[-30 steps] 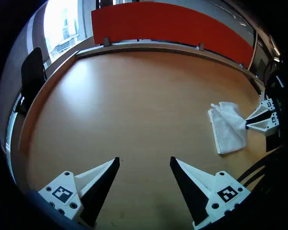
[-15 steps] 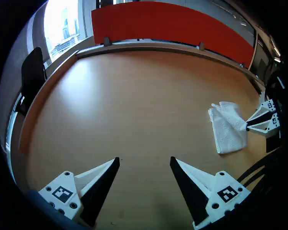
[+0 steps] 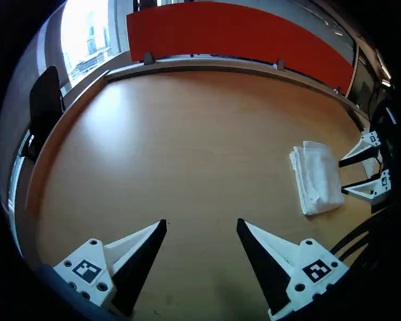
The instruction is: Fold towel
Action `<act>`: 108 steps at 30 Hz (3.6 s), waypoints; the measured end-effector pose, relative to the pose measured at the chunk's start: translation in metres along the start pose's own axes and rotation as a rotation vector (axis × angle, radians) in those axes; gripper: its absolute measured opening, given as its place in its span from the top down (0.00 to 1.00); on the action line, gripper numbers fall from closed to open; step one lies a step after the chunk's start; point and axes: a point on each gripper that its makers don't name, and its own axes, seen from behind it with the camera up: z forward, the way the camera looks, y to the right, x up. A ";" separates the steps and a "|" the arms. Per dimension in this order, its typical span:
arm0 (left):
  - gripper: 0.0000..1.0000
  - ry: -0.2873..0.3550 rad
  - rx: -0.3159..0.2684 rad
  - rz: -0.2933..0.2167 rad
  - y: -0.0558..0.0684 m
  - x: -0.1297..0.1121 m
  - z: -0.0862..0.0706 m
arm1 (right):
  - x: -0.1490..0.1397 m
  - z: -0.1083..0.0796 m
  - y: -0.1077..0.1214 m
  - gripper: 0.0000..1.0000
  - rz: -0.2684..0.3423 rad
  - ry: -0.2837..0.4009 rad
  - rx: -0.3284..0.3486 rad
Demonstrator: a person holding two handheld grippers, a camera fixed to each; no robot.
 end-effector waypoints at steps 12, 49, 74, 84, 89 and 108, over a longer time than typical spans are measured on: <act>0.02 0.003 -0.002 0.003 0.003 0.002 0.000 | -0.023 -0.006 -0.001 0.24 0.048 -0.026 -0.022; 0.02 0.004 -0.007 0.015 0.010 0.002 -0.001 | -0.121 -0.012 -0.008 0.33 0.196 -0.154 -0.091; 0.02 0.007 -0.008 0.012 0.010 0.003 0.000 | -0.115 -0.010 -0.004 0.96 0.240 -0.117 -0.118; 0.03 0.007 -0.007 0.014 0.009 0.002 0.001 | -0.087 -0.025 0.009 0.96 0.207 -0.061 -0.144; 0.02 0.015 -0.010 0.014 0.009 0.004 0.000 | -0.055 -0.036 0.020 0.96 0.174 -0.011 -0.167; 0.02 0.066 -0.020 0.023 0.008 0.025 -0.011 | 0.059 -0.095 0.062 0.96 0.033 0.157 -0.267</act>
